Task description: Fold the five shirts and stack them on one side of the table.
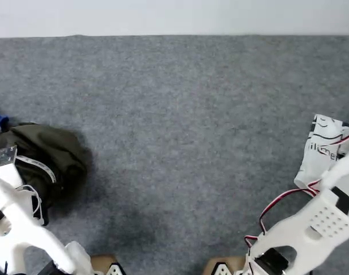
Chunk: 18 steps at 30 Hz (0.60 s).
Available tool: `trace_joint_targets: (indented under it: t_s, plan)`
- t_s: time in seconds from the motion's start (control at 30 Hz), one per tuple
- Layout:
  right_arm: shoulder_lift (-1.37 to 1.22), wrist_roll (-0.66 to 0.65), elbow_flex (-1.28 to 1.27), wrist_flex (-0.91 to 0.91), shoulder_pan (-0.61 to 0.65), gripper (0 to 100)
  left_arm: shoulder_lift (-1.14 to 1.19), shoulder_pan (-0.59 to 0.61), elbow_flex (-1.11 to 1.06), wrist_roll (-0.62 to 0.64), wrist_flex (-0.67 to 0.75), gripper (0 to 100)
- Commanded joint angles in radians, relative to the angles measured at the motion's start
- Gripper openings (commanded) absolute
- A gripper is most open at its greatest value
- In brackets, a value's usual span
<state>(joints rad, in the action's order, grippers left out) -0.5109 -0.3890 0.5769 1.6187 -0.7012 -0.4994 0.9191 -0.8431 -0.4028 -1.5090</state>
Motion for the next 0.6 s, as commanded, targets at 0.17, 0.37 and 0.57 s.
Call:
trace_joint_targets:
  t_s: [0.17,0.37,0.57]
  plan:
    - [-0.094,0.014,-0.002,0.076,0.076,0.6,-0.02,-0.006,-0.005,0.005,0.012,9]
    - [-0.219,0.077,-0.002,0.082,0.131,0.9,-0.02,-0.006,-0.005,0.005,0.012,9]
    - [-0.2,0.106,0.003,0.176,0.234,0.9,-0.02,-0.006,-0.007,0.005,0.018,9]
